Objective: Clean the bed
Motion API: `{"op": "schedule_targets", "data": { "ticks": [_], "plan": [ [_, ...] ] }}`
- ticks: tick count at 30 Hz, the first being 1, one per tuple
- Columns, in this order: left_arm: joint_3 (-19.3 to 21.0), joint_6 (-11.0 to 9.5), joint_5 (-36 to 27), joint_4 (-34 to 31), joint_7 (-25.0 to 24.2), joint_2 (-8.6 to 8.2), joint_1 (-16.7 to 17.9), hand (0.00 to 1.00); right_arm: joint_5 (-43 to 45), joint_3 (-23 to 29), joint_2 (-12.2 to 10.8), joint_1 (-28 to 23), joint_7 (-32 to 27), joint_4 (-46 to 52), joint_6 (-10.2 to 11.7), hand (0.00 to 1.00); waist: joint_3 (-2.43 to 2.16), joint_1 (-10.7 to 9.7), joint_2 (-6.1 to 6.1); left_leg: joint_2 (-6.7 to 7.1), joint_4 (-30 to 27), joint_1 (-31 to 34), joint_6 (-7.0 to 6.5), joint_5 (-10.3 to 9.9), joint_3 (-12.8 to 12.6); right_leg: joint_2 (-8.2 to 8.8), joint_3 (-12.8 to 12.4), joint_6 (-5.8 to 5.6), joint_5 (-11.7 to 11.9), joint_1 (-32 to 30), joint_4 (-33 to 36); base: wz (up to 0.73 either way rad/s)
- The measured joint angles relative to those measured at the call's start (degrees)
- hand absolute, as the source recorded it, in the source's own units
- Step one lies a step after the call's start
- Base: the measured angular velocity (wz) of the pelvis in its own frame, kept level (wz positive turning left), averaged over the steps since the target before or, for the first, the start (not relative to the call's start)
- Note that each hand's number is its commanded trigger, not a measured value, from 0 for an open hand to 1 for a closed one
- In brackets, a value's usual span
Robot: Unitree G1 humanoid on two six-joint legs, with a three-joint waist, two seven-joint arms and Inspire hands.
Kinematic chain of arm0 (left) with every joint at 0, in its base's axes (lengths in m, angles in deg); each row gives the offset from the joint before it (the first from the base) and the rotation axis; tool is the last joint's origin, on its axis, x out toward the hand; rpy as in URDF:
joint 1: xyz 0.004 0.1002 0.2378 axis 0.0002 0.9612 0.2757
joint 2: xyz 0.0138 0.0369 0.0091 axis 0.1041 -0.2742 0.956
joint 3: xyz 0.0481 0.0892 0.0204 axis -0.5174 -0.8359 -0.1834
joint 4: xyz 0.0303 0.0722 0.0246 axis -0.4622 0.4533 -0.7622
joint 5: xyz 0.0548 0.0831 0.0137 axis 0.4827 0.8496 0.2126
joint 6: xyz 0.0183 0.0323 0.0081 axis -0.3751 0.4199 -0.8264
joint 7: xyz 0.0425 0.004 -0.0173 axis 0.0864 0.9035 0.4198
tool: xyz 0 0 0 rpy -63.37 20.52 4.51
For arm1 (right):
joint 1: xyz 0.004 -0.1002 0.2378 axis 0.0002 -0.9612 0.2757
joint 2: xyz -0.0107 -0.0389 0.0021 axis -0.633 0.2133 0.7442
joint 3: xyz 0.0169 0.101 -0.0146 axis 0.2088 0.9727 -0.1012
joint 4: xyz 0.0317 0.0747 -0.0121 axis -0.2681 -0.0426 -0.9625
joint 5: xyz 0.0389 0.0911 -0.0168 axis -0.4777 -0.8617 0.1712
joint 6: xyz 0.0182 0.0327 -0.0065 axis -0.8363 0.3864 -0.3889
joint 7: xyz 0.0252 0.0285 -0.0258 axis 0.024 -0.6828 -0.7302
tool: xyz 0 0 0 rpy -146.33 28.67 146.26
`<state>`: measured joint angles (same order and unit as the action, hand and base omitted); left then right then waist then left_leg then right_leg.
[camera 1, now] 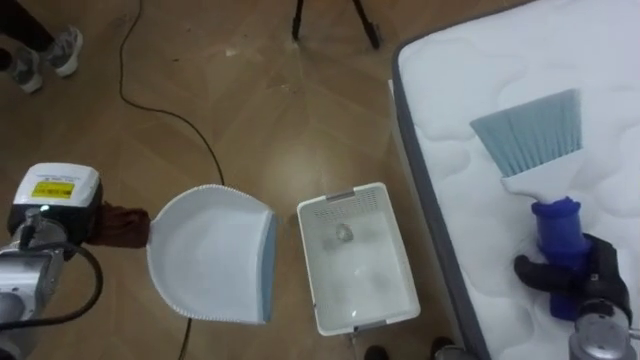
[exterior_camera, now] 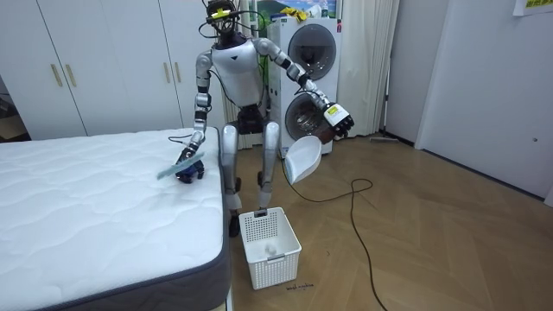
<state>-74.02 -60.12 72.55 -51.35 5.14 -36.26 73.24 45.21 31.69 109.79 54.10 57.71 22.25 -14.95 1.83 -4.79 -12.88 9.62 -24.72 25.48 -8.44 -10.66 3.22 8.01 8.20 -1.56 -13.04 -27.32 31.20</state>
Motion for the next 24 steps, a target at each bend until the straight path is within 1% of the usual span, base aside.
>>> {"op": "schedule_targets", "data": {
  "ticks": [1,5,7,11,14,17,21,24],
  "plan": [
    [0.00,-0.03,-0.01,0.00,0.03,0.24,0.05,1.00,0.00,-0.04,0.00,0.00,0.02,0.00,0.04,0.00,0.00,0.00,0.00,0.00,0.01,0.01,0.00,0.00,-0.04,0.02,-0.03,0.00,0.00,-0.08,0.10,0.00],
    [0.00,0.04,0.00,0.03,0.52,2.49,0.72,1.00,0.00,-0.05,0.01,-0.02,0.03,0.08,0.78,0.00,0.00,-0.01,0.01,0.02,0.10,0.25,0.00,0.00,-0.70,0.32,-0.22,-0.03,-0.19,-0.96,0.99,-0.05],
    [0.00,0.15,0.07,0.03,0.92,3.00,0.88,1.00,0.00,-0.07,0.01,-0.02,0.01,0.10,0.92,0.00,0.00,-0.03,0.01,0.03,0.17,0.18,-0.01,0.00,-1.02,0.46,-0.21,-0.05,-0.30,-1.02,1.14,-0.02],
    [-0.18,0.41,-0.10,0.04,1.55,3.04,1.05,1.00,-0.55,-0.50,0.07,0.05,0.00,0.23,1.16,0.00,0.00,-0.29,0.01,0.05,0.19,0.16,-0.02,0.01,-1.37,0.65,-0.22,-0.05,-0.31,-1.18,1.52,0.00],
    [-1.37,0.42,-0.14,0.19,2.60,3.04,1.05,1.00,-1.43,-1.11,0.17,0.08,-0.18,0.26,1.16,0.00,0.00,-0.17,0.01,0.04,0.10,0.14,-0.02,0.01,-1.38,0.62,-0.24,-0.05,-0.32,-1.13,1.55,0.00],
    [-2.56,0.41,-0.23,0.19,2.64,3.03,1.21,1.00,-2.49,-1.23,0.17,0.07,-0.12,0.17,1.16,0.00,-0.01,-0.17,0.05,0.02,0.12,-0.11,-0.02,0.01,-1.38,0.59,-0.16,-0.03,-0.33,-0.83,1.44,0.00],
    [-2.64,0.40,-0.52,0.19,2.64,3.02,1.31,1.00,-2.48,-1.22,0.16,0.07,0.05,-0.10,1.12,0.00,0.01,-0.15,0.21,0.01,0.13,-0.64,-0.03,0.01,-1.38,0.60,-0.10,-0.04,-0.33,-0.23,1.35,0.00],
    [-2.65,0.31,-1.57,0.03,2.63,3.00,1.26,1.00,-2.47,-1.21,0.11,0.03,0.09,-0.84,0.98,0.00,0.03,-0.13,0.43,-0.11,0.57,-1.93,-0.03,0.00,-1.27,0.43,0.16,-0.04,-0.34,1.47,0.35,0.03]
  ]
}}
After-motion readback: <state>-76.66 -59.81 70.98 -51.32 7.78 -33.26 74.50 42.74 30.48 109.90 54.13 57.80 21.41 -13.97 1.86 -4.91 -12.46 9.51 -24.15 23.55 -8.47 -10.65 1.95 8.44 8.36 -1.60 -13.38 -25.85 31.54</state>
